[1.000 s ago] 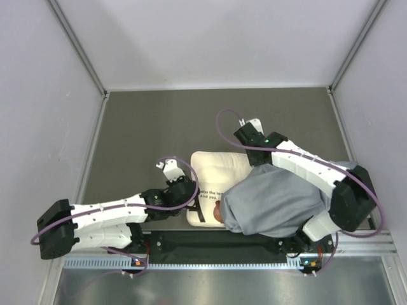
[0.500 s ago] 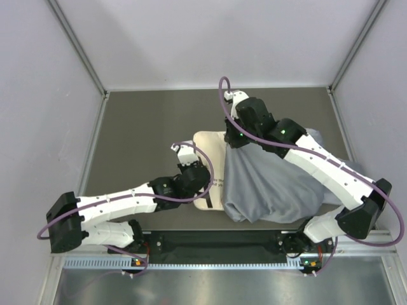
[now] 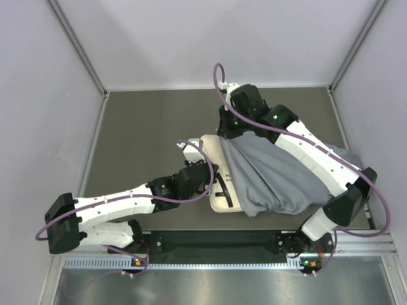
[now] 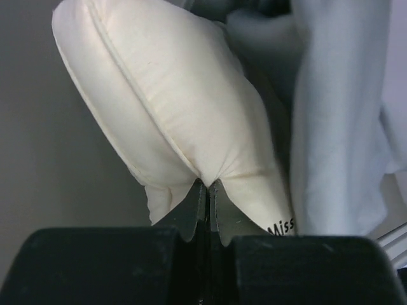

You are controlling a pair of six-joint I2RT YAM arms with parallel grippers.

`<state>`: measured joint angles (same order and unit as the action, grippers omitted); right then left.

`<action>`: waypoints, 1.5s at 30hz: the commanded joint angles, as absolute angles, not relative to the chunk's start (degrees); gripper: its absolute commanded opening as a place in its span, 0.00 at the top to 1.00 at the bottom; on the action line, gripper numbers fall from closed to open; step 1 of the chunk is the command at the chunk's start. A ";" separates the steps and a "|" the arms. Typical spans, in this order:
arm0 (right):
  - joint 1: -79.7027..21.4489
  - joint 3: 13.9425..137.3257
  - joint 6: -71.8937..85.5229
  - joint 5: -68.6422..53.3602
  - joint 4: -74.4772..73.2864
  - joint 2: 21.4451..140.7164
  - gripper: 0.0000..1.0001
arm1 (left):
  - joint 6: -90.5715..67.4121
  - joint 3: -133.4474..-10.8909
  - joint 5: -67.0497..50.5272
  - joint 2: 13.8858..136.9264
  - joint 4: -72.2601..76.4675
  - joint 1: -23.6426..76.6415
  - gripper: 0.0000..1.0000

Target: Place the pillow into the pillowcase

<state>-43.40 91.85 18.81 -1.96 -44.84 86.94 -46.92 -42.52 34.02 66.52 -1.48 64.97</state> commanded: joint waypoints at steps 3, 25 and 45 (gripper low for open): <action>-46.23 112.20 22.14 -11.15 -44.37 90.08 1.00 | -39.83 -52.55 36.12 65.30 9.05 65.21 1.00; -38.60 131.50 35.33 -26.63 -42.71 80.60 1.00 | -29.01 -72.32 41.66 83.41 14.89 64.34 0.90; -21.45 127.71 38.67 -31.20 -35.33 80.77 1.00 | -39.73 -46.52 41.48 49.42 -10.47 60.47 0.10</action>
<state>-22.52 124.29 36.12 -27.70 -46.02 83.42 -39.38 -51.33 38.41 53.36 -11.86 61.10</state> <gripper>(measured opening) 0.007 0.899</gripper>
